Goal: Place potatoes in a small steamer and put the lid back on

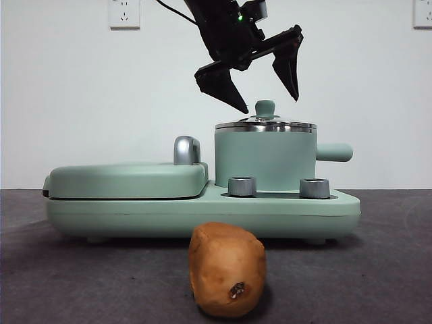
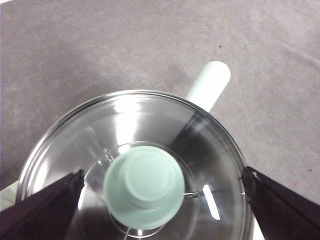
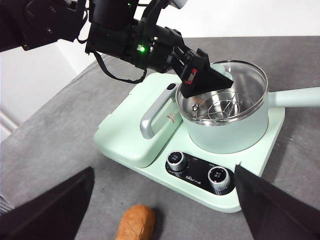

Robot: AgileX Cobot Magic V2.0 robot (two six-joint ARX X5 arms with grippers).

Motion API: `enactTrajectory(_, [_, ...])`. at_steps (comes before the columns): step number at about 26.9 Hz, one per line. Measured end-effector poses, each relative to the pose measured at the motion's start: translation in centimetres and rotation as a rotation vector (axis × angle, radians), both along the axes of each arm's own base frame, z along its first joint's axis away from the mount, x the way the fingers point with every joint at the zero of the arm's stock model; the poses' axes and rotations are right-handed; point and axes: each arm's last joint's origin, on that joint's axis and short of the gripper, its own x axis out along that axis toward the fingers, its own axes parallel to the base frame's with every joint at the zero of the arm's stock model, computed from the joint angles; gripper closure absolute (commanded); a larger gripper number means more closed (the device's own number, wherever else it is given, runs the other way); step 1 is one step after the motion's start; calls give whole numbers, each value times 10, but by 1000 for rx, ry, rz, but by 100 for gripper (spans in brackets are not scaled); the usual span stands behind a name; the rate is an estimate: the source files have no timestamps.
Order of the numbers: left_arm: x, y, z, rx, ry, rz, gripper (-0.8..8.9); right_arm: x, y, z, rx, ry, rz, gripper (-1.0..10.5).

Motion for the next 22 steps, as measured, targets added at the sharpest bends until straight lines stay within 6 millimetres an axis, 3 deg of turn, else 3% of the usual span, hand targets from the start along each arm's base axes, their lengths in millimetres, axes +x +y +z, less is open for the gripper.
enactTrajectory(15, [-5, -6, 0, 64, -55, 10, 388, 0, 0, 0, 0, 0, 0, 501])
enactTrajectory(20, [-2, -9, -9, 76, -40, 9, 485, 0, 0, 0, 0, 0, 0, 501])
enactTrajectory(22, [-1, -9, -11, 85, -43, 15, 589, 0, 0, 0, 0, 0, 0, 501])
